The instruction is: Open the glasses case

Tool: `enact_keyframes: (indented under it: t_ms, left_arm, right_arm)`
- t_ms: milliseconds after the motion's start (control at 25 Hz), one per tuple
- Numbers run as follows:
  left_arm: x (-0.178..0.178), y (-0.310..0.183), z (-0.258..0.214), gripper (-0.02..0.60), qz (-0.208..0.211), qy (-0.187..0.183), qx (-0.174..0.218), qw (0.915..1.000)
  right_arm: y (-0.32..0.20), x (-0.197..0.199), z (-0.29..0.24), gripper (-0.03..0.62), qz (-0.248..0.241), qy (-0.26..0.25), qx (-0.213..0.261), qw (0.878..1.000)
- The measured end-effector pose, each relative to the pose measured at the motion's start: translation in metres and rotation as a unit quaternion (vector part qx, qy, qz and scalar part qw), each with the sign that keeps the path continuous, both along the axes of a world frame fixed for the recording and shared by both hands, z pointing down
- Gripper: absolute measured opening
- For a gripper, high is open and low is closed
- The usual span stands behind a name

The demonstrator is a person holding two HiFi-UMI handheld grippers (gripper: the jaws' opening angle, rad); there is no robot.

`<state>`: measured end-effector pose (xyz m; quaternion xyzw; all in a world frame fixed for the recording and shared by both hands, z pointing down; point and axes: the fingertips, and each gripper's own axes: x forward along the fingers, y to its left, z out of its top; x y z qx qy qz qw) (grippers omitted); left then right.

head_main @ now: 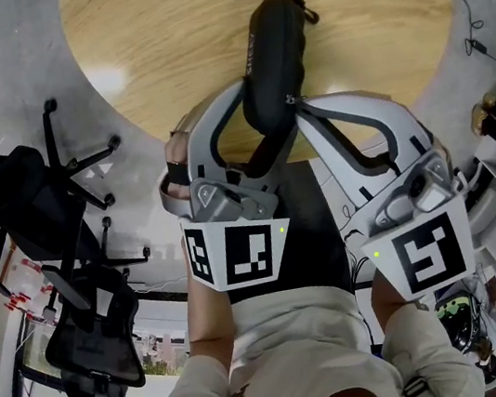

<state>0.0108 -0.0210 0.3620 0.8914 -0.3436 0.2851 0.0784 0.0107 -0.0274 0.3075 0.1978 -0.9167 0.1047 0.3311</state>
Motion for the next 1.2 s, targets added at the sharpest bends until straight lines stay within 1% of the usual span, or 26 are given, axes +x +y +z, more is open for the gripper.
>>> enact_keyframes:
  t_ms: [80,200,320,360,520,560,600,800,840,1000,1200]
  left_arm:
    - [-0.002,0.001,0.001,0.324,-0.001,-0.001,-0.001,1.0000]
    - [-0.003,0.002,0.002,0.324,-0.002,-0.002,-0.001,1.0000]
    - [-0.002,0.002,0.003,0.323,0.000,-0.004,0.000,1.0000]
    - [-0.002,0.001,0.003,0.322,0.001,-0.005,0.001,1.0000]
    - [-0.004,0.003,0.002,0.322,0.007,-0.004,0.003,1.0000]
    - [-0.004,0.003,0.002,0.322,0.008,-0.004,0.003,1.0000]
    - [-0.005,0.004,0.002,0.322,0.008,-0.004,0.002,1.0000]
    - [-0.007,0.004,0.004,0.321,0.007,-0.005,0.002,1.0000]
    - [-0.007,0.005,0.004,0.321,0.007,-0.005,0.002,1.0000]
    - [-0.012,0.006,0.006,0.320,0.005,-0.002,-0.002,1.0000]
    - [-0.014,0.006,0.008,0.316,0.001,0.003,-0.005,1.0000]
  right_arm:
    - [-0.003,0.004,-0.002,0.021,0.024,-0.019,-0.007,0.999]
    - [-0.003,0.007,-0.002,0.026,0.036,-0.046,-0.023,0.998]
    - [-0.001,0.006,0.003,0.092,0.029,-0.057,-0.042,0.997]
    - [-0.001,0.005,0.004,0.098,0.027,-0.058,-0.046,0.997]
    - [0.001,0.001,0.011,0.096,0.013,-0.063,-0.065,0.996]
    - [0.002,-0.001,0.012,0.082,0.008,-0.063,-0.068,0.996]
    - [0.003,-0.002,0.013,0.054,0.004,-0.063,-0.071,0.996]
    - [0.003,-0.001,0.012,0.037,-0.002,-0.050,-0.065,0.997]
    - [0.003,-0.001,0.011,0.021,-0.002,-0.048,-0.063,0.997]
    - [0.004,-0.007,0.012,0.020,-0.005,-0.041,-0.060,0.997]
    - [0.001,-0.009,0.014,0.020,0.005,-0.040,-0.064,0.997]
